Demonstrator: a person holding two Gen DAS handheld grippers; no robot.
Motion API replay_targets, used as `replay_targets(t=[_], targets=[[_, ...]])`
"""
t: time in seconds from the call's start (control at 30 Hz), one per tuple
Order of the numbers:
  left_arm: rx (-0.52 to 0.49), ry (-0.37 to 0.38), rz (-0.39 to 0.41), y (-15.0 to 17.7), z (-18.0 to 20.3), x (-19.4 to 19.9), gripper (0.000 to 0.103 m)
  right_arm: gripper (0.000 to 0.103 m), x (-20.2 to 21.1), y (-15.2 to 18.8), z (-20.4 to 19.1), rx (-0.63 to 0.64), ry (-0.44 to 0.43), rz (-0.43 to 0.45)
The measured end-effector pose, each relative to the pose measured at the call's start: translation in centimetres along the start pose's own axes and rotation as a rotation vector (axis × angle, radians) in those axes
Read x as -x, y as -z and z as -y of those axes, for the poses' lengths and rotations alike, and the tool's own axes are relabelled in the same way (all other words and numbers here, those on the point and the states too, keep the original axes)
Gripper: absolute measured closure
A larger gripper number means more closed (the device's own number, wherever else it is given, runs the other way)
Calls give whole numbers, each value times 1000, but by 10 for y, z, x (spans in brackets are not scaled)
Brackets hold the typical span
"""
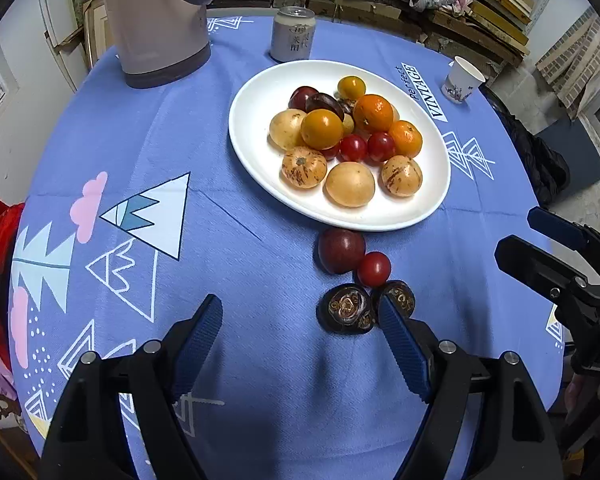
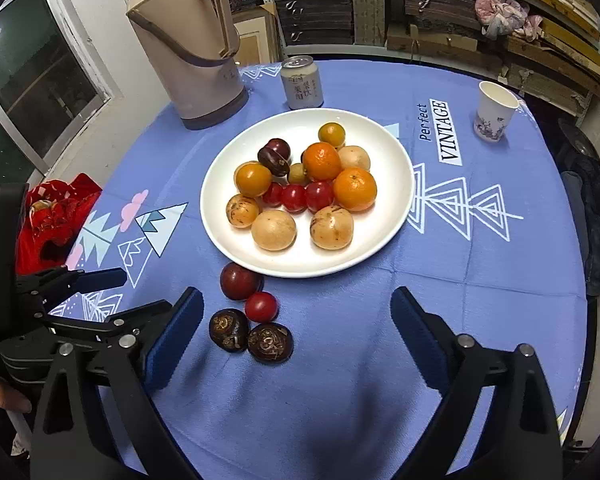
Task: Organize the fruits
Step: 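Move both tools back over the remaining fruit on the cloth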
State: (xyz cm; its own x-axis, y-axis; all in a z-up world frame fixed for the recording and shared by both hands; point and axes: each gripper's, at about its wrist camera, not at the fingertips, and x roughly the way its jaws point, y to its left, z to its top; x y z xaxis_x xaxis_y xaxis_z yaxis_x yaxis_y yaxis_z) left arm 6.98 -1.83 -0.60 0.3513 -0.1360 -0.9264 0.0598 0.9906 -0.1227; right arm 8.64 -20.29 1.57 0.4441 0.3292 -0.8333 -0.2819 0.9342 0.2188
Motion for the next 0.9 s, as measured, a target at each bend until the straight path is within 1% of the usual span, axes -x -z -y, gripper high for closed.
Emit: replay_targets(t=[0.2, 0.33, 0.43, 0.6, 0.7, 0.8, 0.9], targets=[[-4, -6, -8, 1, 0, -3, 22, 5, -2, -1, -1, 9, 12, -1], [-4, -11, -16, 1, -1, -6, 21, 5, -8, -1, -1, 20, 10, -16], [-4, -16, -19, 1, -3, -7, 17, 5, -13, 2, -1, 29, 5, -30], [-6, -20, -35, 2, -7, -12, 17, 5, -19, 7, -1, 50, -7, -31], [-14, -18, -46, 4, -9, -17, 17, 5, -25, 17, -5, 100, -19, -45], [-21, -26, -64, 7, -12, -23, 14, 5, -34, 30, -7, 135, -2, -70], [-8, -25, -82, 9, -18, -29, 14, 5, -43, 38, -6, 145, -9, -101]])
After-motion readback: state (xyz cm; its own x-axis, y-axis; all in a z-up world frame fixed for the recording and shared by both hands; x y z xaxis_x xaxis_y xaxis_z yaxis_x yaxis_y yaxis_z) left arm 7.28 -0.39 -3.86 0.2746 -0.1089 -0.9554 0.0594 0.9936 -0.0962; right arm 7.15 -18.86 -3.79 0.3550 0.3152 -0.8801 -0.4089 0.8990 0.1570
